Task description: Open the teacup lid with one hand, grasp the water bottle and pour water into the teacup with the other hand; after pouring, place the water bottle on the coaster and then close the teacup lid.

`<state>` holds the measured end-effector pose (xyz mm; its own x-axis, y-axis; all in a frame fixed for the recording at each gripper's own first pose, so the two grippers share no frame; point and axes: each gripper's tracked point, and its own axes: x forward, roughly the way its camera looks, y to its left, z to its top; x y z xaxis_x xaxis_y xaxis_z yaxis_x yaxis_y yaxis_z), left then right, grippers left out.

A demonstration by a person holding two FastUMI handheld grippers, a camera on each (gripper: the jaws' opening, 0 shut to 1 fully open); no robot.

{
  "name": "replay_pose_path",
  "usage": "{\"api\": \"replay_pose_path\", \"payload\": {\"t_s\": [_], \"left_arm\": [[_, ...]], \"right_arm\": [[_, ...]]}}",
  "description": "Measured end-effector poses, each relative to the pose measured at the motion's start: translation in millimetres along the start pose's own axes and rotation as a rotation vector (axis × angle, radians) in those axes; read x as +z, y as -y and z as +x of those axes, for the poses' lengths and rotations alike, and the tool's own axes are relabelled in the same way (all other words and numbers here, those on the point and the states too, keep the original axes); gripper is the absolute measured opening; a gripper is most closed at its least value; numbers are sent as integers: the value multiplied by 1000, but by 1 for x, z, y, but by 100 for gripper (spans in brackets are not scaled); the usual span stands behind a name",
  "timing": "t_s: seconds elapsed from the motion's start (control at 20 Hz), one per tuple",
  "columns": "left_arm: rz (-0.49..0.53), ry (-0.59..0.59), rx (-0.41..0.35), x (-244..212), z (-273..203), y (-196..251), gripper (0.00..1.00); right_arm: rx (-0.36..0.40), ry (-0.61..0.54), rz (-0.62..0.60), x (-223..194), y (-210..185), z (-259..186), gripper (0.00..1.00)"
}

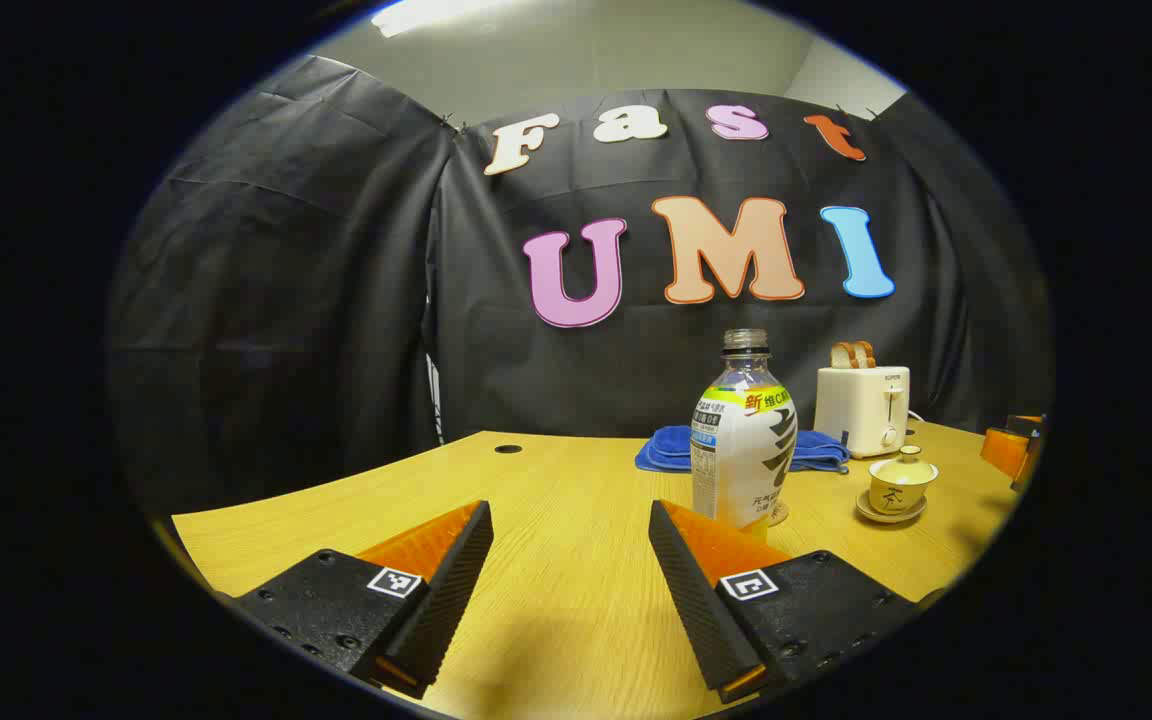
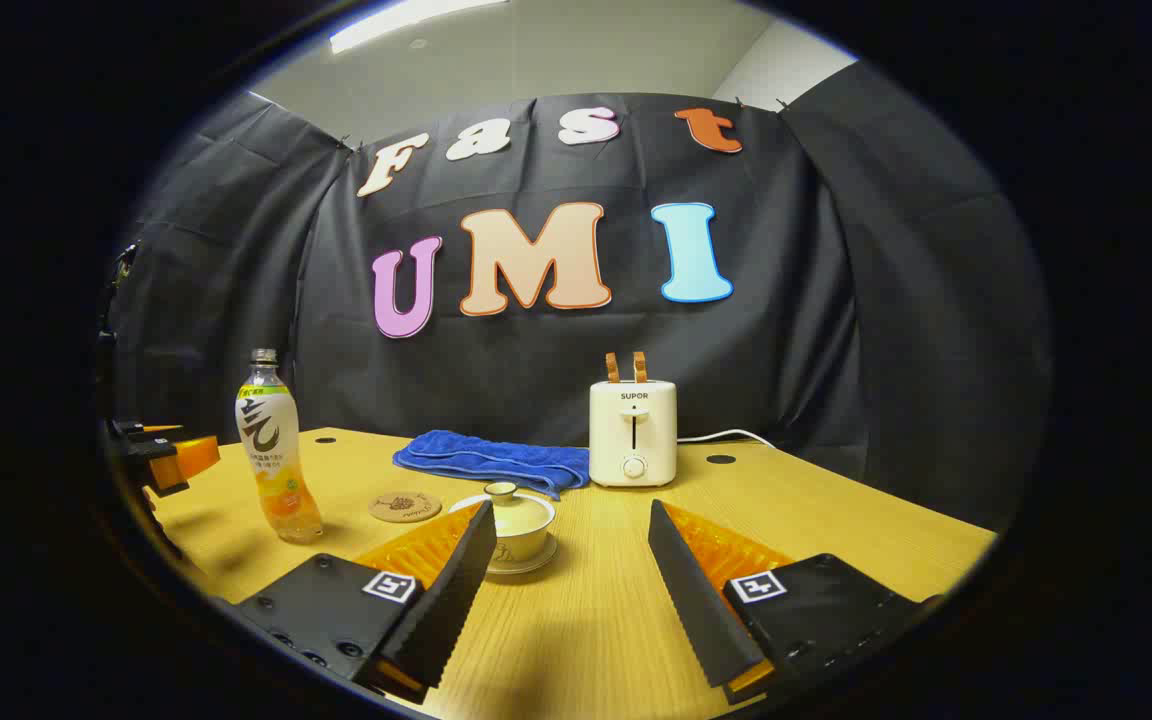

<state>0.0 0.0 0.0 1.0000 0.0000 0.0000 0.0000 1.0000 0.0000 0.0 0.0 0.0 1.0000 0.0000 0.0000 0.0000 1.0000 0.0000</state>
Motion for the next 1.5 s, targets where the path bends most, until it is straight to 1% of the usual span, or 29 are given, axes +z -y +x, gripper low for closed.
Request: {"api": "replay_pose_path", "payload": {"t_s": [0.4,0.45,0.5,0.55,0.6,0.85,1.2,1.35,1.4,1.5], "left_arm": [[0,-1,8,1,0,-1,92],[0,-1,8,0,-1,-1,92],[0,0,8,0,0,-1,92],[0,-1,7,0,-1,-1,92],[0,-1,8,0,0,-1,92],[-1,-1,3,0,-1,0,92],[-1,0,3,0,-1,0,92],[-1,0,2,0,-1,0,92],[0,0,2,1,-1,0,92],[0,0,2,1,-1,0,92]], "right_arm": [[1,1,0,-1,0,0,96],[4,1,0,0,0,0,98],[8,1,0,-1,-1,1,98],[10,0,0,-1,-1,1,96],[10,0,0,-1,-1,1,97],[14,0,0,0,-2,1,96],[48,-2,1,-1,-9,2,97],[62,-3,2,0,-12,4,95],[71,-2,2,-2,-15,6,98],[106,-10,4,-3,-24,12,97]]}}
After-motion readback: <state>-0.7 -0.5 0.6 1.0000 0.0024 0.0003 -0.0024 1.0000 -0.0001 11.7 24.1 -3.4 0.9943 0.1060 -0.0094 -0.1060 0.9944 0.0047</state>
